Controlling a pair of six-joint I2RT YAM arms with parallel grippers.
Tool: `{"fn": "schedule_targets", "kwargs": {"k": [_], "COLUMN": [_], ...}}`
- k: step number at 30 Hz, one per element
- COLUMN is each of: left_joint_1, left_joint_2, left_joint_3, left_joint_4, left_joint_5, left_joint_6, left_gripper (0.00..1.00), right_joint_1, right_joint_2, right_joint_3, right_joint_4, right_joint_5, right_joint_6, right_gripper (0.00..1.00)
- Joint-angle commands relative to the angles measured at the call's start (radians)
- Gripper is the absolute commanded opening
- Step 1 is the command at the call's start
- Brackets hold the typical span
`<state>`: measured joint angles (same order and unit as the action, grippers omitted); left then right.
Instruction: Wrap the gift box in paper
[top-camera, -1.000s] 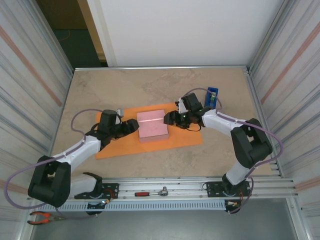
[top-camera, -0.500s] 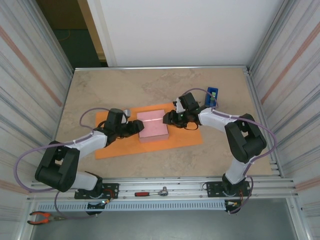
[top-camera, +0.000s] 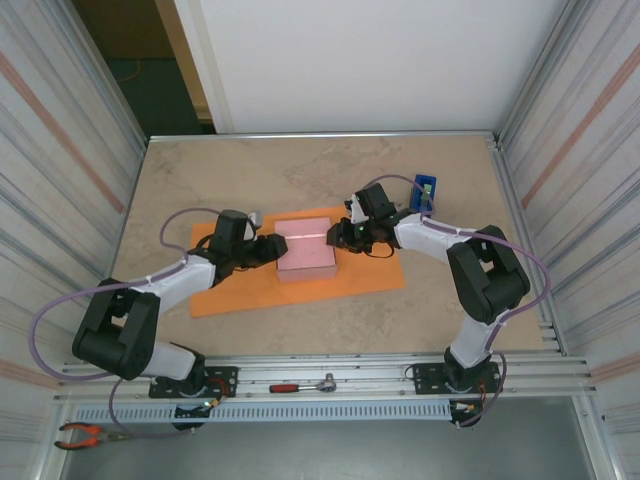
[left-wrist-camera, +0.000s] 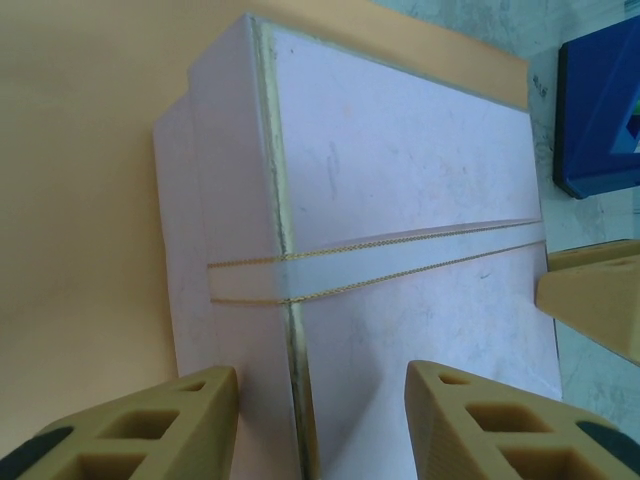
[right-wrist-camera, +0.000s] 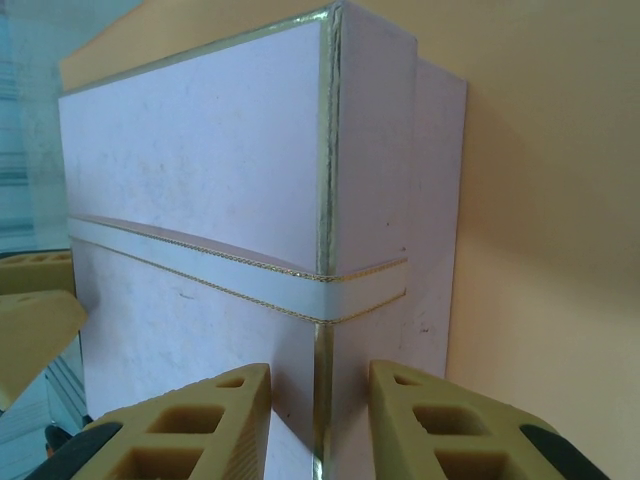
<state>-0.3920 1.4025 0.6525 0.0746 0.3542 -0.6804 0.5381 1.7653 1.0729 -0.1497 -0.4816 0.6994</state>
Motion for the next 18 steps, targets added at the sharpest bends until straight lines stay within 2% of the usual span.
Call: {"fn": "schedule_targets", "kwargs": {"k": [1,18], "left_joint_1": [-0.004,0.008], "left_joint_2": [-0.002,-0.020], "left_joint_3": [0.045,-0.014], "left_joint_4": [0.006,0.006], "left_joint_5": [0.026,-0.013], "left_joint_6": [0.032,0.036], "left_gripper": [0.47,0.48], "right_joint_1": [0.016,0.023], "right_joint_2": [0.017,0.060], "right_joint_3": [0.052,0.040], "right_joint_4": [0.035,0.077], "right_joint_5": [-0.031,-0.034], "right_joint_6": [0.018,0.043], "right_gripper": [0.29,0.30]}}
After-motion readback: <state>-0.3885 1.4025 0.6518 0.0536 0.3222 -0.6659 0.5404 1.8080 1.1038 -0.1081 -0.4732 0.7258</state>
